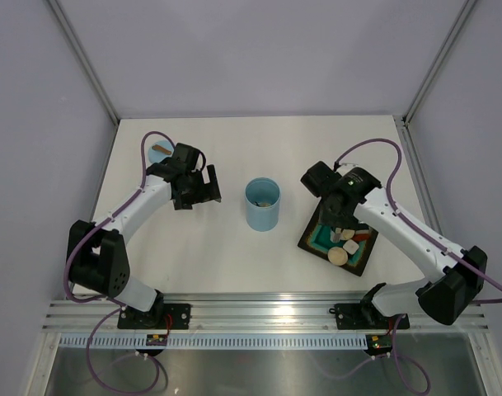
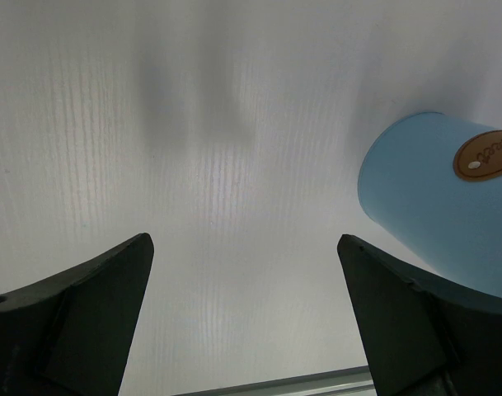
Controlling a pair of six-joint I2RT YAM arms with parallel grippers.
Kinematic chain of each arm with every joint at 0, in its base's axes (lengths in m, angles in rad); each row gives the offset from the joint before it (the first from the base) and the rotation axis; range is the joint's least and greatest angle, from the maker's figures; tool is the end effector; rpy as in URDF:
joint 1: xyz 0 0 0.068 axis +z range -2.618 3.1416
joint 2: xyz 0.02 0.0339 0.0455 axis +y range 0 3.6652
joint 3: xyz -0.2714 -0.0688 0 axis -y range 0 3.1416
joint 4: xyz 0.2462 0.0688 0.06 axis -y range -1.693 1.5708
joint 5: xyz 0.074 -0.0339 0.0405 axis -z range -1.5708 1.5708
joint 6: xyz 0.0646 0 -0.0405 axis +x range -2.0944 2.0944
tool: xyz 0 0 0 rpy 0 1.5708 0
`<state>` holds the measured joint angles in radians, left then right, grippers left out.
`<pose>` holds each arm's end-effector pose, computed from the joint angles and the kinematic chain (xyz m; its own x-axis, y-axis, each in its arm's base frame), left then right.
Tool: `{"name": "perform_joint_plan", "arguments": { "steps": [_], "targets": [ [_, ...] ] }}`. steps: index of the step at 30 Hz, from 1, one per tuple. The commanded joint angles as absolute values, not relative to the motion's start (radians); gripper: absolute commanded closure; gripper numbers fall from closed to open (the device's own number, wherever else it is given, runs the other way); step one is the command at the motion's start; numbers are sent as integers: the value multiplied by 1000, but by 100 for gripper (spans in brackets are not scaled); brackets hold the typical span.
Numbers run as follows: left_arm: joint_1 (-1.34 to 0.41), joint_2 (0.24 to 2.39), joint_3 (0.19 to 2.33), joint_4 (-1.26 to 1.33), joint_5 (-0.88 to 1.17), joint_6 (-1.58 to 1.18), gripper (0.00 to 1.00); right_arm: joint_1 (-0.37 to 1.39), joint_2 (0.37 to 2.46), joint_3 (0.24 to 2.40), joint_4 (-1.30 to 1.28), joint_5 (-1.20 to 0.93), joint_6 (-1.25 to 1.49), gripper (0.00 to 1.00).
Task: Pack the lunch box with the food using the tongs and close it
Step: Pick up the fake food from the plate.
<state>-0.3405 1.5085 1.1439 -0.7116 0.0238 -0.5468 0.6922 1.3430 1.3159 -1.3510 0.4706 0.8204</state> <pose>0.3014 -0.1084 0.2307 -0.8878 -0.2369 -0.3946 -0.1371 0.9545 -0.2647 0.1970 0.1253 0.3021 -0.8824 0.1152 -0.4561 0.2103 0.9639 -0.1634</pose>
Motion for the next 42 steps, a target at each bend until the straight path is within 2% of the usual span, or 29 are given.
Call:
{"name": "perform_joint_plan", "arguments": {
  "steps": [1,13,27,42],
  "targets": [
    [-336,1517,1172,-678,43,-534,1,673,1350,1321,-1589,514,807,45],
    [-336,1525,1166,-675,44,-538,1,617,1377,1267,-1487,466,741,41],
    [-337,1517,1158,-677,37,-543,1,614,1370,1264,-1393,373,686,44],
    [-336,1520,1152,-678,31,-546,1,608,1387,1233,-1361,393,649,43]
  ]
}}
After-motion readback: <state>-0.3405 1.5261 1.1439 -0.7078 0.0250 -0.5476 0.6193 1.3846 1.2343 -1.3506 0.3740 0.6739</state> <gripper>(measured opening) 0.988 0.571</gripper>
